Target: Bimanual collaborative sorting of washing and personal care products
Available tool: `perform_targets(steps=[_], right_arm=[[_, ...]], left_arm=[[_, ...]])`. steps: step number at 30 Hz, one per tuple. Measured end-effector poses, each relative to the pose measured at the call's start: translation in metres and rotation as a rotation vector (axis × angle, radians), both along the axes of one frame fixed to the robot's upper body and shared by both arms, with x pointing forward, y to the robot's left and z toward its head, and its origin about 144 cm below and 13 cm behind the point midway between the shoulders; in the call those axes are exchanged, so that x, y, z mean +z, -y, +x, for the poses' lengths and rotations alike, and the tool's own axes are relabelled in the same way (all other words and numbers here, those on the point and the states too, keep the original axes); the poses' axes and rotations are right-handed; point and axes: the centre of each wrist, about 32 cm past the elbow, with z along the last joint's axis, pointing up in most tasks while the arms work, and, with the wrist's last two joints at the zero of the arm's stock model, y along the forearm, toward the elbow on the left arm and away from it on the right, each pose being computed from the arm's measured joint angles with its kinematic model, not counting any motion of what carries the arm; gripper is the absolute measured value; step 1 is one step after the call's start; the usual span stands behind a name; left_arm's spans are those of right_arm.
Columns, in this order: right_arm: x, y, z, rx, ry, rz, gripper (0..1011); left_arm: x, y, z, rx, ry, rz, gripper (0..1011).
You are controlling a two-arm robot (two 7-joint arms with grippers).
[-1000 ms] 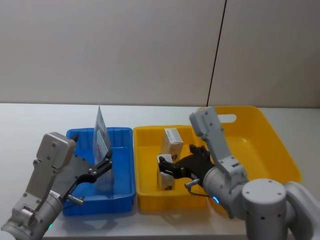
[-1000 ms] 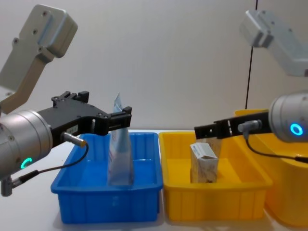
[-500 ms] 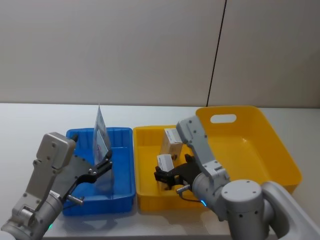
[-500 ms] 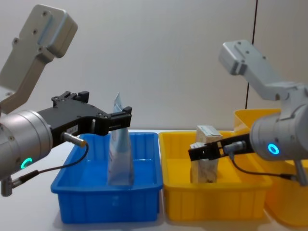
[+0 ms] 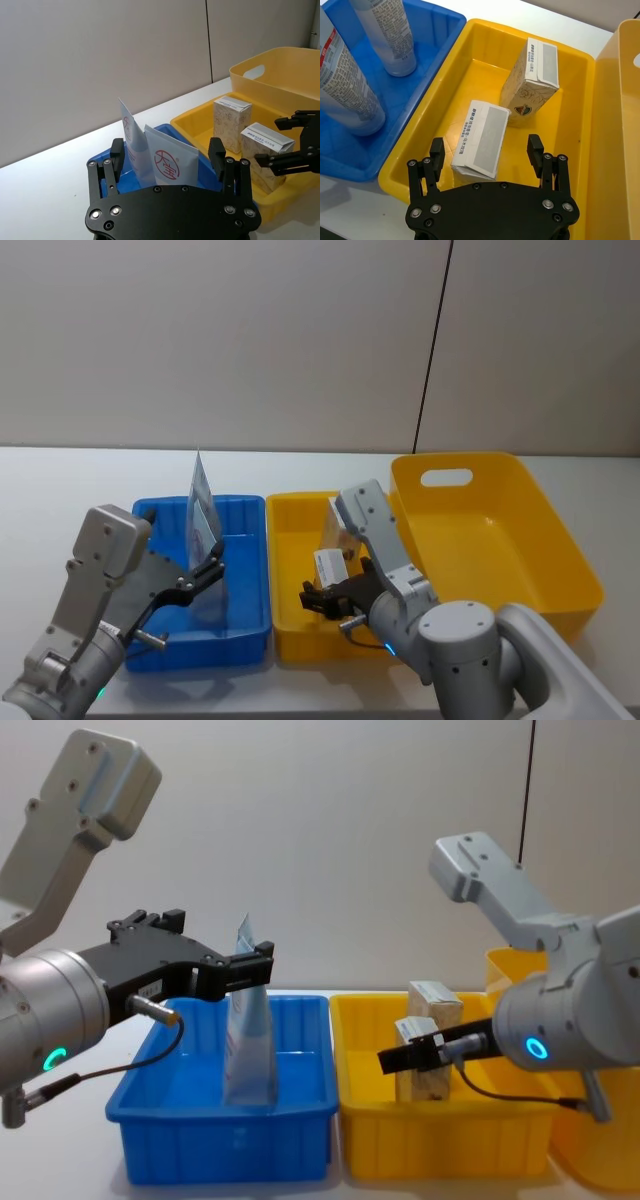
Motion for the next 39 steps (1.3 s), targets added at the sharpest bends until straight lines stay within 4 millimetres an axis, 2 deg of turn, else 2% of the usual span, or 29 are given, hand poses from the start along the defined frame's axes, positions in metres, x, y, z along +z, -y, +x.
perform_targets(steps=[17,20,21,24,25,28,29,34,35,38,39], right_arm=[[-0.005,-0.009,0.005,-0.021,-0.006,-0.018,1003],[-0.006,-0.01,0.005,-0.022,-0.006,-0.019,962],[-0.006,-0.01,0.006,-0.023,-0.006,-0.019,916],[-0.006,-0.01,0.006,-0.023,-0.006,-0.019,869],[-0.006,-0.01,0.006,-0.024,-0.006,-0.019,816],[-0.007,-0.011,0.006,-0.024,-0.005,-0.02,757],[-0.007,-0.011,0.006,-0.024,-0.005,-0.02,696],[-0.007,-0.012,0.006,-0.025,-0.005,-0.02,557],[-0.007,-0.012,0.006,-0.025,-0.005,-0.02,496],[-0.007,-0.012,0.006,-0.025,-0.005,-0.021,436],[-0.007,-0.012,0.006,-0.025,-0.005,-0.021,384]], left_arm=[[0.0,0.0,0.0,0.0,0.0,0.0,1001],[0.0,0.0,0.0,0.0,0.0,0.0,1001],[0.0,0.0,0.0,0.0,0.0,0.0,1001],[0.0,0.0,0.0,0.0,0.0,0.0,1001],[0.0,0.0,0.0,0.0,0.0,0.0,1001],[0.0,0.0,0.0,0.0,0.0,0.0,1001],[0.0,0.0,0.0,0.0,0.0,0.0,1001],[0.0,0.0,0.0,0.0,0.0,0.0,1001],[0.0,0.0,0.0,0.0,0.0,0.0,1001],[0.0,0.0,0.0,0.0,0.0,0.0,1001],[0.0,0.0,0.0,0.0,0.0,0.0,1001]])
